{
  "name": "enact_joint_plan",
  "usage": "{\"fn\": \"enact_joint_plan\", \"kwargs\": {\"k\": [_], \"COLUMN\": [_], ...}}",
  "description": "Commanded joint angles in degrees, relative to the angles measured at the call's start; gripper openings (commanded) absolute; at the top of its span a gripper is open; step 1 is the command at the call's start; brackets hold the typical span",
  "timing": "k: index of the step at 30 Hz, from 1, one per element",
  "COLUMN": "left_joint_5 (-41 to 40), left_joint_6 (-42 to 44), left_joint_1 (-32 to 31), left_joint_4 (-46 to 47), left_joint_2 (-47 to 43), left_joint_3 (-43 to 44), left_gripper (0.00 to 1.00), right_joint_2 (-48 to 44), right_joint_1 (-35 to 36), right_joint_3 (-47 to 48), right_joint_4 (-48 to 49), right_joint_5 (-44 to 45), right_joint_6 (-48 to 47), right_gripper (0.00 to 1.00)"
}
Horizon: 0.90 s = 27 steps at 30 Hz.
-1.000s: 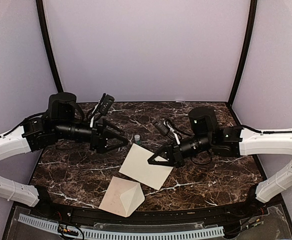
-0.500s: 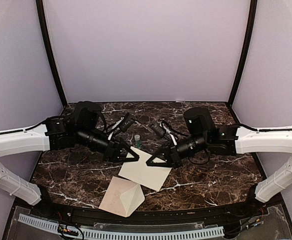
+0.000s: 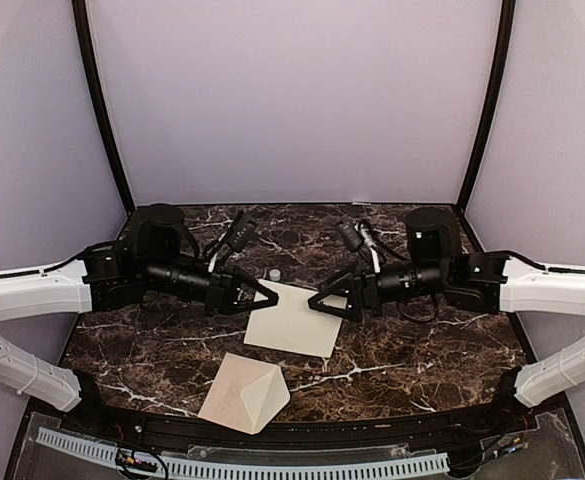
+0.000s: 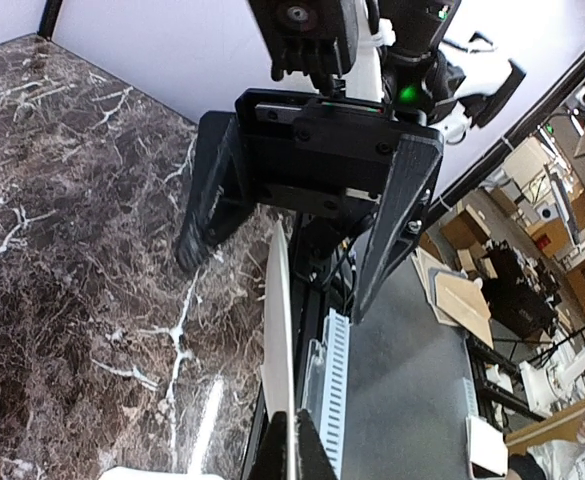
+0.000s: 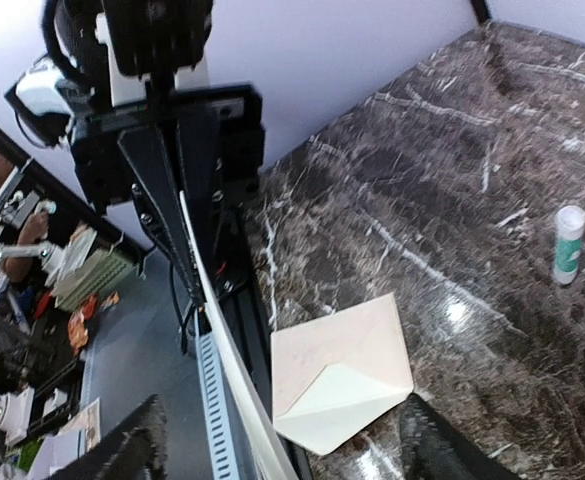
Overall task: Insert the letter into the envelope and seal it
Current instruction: Fold the letter.
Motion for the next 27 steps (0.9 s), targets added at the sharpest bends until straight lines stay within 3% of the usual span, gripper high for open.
{"fn": "enact_joint_plan", "kwargs": {"k": [1, 6, 12, 19, 24, 27], "left_joint_5": [-5.69, -11.84, -19.46, -22.02, -21.88, -21.8], "left_joint_6": [-7.89, -13.19, -19.32, -22.53, -24.65, -25.1], "left_joint_1": [-0.19, -0.19, -0.18, -0.19, -0.19, -0.19], "left_joint_4": [16.84, 30.01, 44.03, 53.49, 56.91, 57.74], "left_joint_2": [-4.92, -7.26, -8.09, -6.47, -5.05, -4.63], "left_joint_3": [-4.65, -9.57, -13.54, -14.9, -15.36, -15.51], "left_gripper": [0.0, 0.0, 0.0, 0.0, 0.0, 0.0], "right_joint_2": [-8.3, -11.9, -11.26, -6.98, -2.16, 1.07], "right_joint_1": [-2.67, -2.82, -0.89, 3.11, 3.84, 4.24], "right_joint_3": [-7.49, -16.3, -22.96, -21.61, -18.52, -15.39], "right_joint_4": [13.72, 28.73, 45.1, 53.16, 57.4, 58.99], "right_joint_5": [8.75, 12.61, 16.88, 19.79, 19.52, 18.34], "right_joint_6": [7.49, 15.6, 23.22, 24.34, 25.69, 25.68], "right_gripper": [0.86, 0.98, 0.99, 0.99, 0.95, 0.84]}}
